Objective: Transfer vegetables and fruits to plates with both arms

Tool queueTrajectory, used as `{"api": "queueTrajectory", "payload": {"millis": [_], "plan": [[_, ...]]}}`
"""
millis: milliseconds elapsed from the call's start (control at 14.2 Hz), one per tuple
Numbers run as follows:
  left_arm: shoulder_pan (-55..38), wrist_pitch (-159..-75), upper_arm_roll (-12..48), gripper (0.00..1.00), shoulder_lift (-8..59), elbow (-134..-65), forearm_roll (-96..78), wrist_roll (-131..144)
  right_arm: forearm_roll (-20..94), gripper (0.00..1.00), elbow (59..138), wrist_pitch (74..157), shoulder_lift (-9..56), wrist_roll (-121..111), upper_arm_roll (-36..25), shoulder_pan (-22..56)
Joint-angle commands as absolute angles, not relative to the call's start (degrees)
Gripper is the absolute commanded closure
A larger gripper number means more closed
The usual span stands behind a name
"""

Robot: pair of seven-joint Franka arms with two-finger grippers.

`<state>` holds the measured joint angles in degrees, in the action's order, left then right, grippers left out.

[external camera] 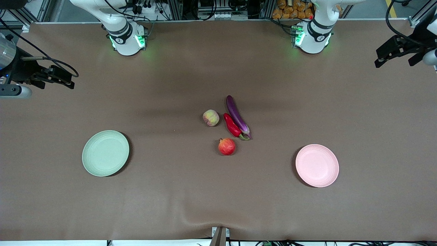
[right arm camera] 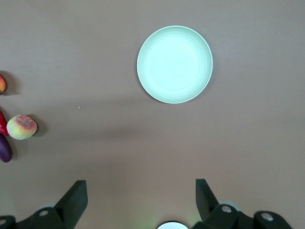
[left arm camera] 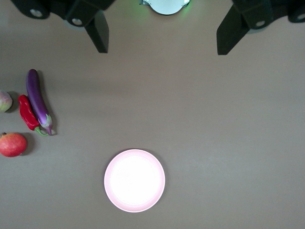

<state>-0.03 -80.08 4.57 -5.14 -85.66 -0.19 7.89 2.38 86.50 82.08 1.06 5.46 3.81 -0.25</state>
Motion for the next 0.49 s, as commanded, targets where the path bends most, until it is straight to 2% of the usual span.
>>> {"api": "queueTrajectory", "payload": {"millis": [0, 423], "plan": [[0.8, -79.3, 4.7, 0.00, -5.4, -85.3, -0.7, 7.2, 1.5, 0.00, 86.3, 82.2, 1.1, 6.0, 4.0, -0.4], [0.5, -79.3, 5.1, 0.00, -3.0, -84.4, -0.3, 7.6, 1.5, 0.00, 86.3, 82.2, 1.1, 6.0, 4.0, -0.4]]}}
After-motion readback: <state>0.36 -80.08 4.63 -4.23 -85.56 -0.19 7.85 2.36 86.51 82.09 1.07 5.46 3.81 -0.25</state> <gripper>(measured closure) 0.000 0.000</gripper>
